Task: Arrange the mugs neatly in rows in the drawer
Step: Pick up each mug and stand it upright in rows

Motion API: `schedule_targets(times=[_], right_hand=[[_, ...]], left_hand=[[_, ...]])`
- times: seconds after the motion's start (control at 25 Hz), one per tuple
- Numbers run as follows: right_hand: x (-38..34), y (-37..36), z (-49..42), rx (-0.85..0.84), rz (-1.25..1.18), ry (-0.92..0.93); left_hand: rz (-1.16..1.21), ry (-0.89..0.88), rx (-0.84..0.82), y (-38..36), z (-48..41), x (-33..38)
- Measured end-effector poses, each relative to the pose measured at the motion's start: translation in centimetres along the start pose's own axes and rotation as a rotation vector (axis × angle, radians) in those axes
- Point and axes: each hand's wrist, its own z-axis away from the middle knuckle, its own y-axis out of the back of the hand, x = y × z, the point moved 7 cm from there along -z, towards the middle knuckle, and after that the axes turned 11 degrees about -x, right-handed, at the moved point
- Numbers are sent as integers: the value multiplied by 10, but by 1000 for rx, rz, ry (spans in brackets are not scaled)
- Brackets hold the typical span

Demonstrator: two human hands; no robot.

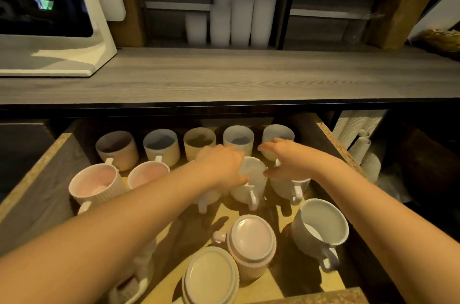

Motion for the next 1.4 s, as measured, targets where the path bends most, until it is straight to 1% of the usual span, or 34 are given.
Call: schedule_targets(times=[0.12,0.24,0.4,0.48,0.6,0.72,0.8,0.92,1.0,1.08,1.2,1.32,1.4], right_hand=[[-36,8,7,1,-10,107],[-75,8,15,-61,25,184],[-126,0,16,-123,65,271],[-148,-6,12,-152,77,298],[-174,-10,8,-165,40,316],[-195,-16,9,-209,-48,360],[-208,-13,16,-247,-110,406],[-223,-6,24,-297,-91,498],[-232,-11,27,-351,-94,556],[-240,-21,25,-312,-58,615],[-237,-23,19,-214,-40,637],[-214,-5,18,-172,-156,631],[-191,10,15,-142,-285,600]], left_hand=[[-4,-25,-59,9,37,-20],[44,-27,-122,10,77,-49],[102,20,-228,2,118,-83],[127,32,-254,-5,132,-95],[200,35,-307,-17,149,-115],[337,-14,-375,-32,164,-132],[393,-41,-358,-40,171,-137],[452,-47,-309,-51,176,-143],[481,-61,-310,-55,176,-145],[500,-79,-311,-56,176,-146],[514,-80,-281,-53,176,-146],[561,-110,-201,-41,174,-146],[618,-135,-96,-28,169,-145]])
